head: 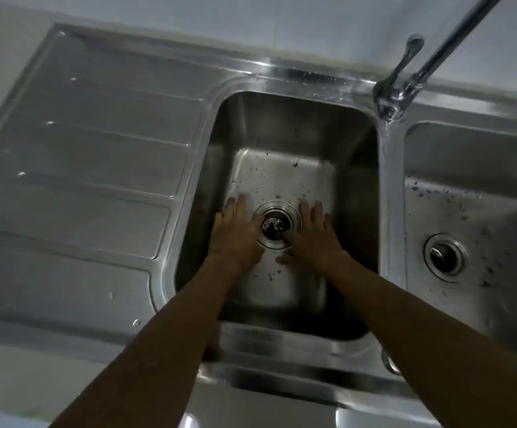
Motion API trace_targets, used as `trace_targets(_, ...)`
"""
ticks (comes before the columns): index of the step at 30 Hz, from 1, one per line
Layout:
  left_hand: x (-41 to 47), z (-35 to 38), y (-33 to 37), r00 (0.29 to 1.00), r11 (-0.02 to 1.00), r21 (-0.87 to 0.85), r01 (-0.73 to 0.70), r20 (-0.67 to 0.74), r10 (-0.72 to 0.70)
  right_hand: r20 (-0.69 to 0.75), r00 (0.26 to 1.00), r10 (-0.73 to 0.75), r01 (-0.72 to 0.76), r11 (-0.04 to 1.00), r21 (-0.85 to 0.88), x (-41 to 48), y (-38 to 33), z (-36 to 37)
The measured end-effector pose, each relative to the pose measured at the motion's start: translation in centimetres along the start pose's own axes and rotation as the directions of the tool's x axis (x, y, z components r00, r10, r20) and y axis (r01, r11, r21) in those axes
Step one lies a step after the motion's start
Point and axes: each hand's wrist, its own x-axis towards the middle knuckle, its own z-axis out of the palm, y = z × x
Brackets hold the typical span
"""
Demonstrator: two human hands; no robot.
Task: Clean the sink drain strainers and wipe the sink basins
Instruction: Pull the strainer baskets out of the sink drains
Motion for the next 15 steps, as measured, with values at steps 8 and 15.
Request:
trace_targets(8, 1.9, 0.6, 0.0, 0.992, 0.992, 0.038, -0.118, 0.037, 0.117, -0.245, 0.967, -0.07, 0.078, 0.997, 0.023, 0.3, -0.8, -1.1)
trace_targets(15, 1.9, -0.9, 0.2, 0.971, 0.973, 0.035, -0.228, -0.07, 0.23, -0.328, 0.945, -0.015, 0.063, 0.989, 0.137, -1.0, -0.3, -2.3)
